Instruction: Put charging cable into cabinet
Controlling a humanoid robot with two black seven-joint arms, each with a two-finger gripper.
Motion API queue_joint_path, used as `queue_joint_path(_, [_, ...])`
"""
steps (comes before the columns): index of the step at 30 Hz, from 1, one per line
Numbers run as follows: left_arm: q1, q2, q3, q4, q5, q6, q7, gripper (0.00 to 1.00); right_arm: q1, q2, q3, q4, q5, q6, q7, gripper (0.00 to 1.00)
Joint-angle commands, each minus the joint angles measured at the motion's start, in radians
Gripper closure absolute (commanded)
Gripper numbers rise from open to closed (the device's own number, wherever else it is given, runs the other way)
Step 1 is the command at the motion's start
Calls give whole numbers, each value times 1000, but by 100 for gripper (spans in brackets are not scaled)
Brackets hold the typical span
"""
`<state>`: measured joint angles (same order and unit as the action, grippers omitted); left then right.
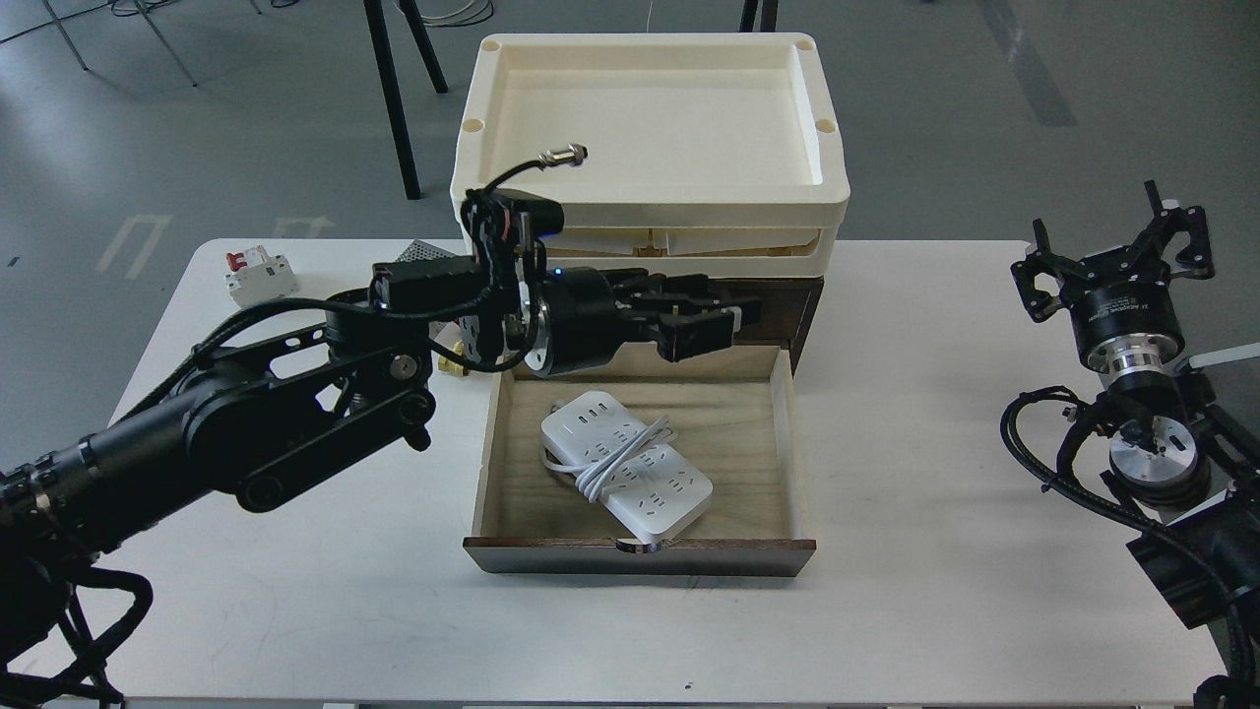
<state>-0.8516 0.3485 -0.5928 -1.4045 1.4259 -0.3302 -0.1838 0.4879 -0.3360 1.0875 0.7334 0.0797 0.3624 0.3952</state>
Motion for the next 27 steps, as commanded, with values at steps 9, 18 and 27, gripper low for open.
queue_joint_path(9, [-11,61,-505,257,-1018,-158,7,0,15,-9,2,-19,0,-2,-25,0])
queue_joint_path(18, [43,138,-545,634,-1393,-158,23,0,50,-9,8,-22,3,-3,-101,1])
queue_joint_path(27, [220,115,-536,777,-1536,-158,23,0,43,-8,20,-29,8,3,-90,1])
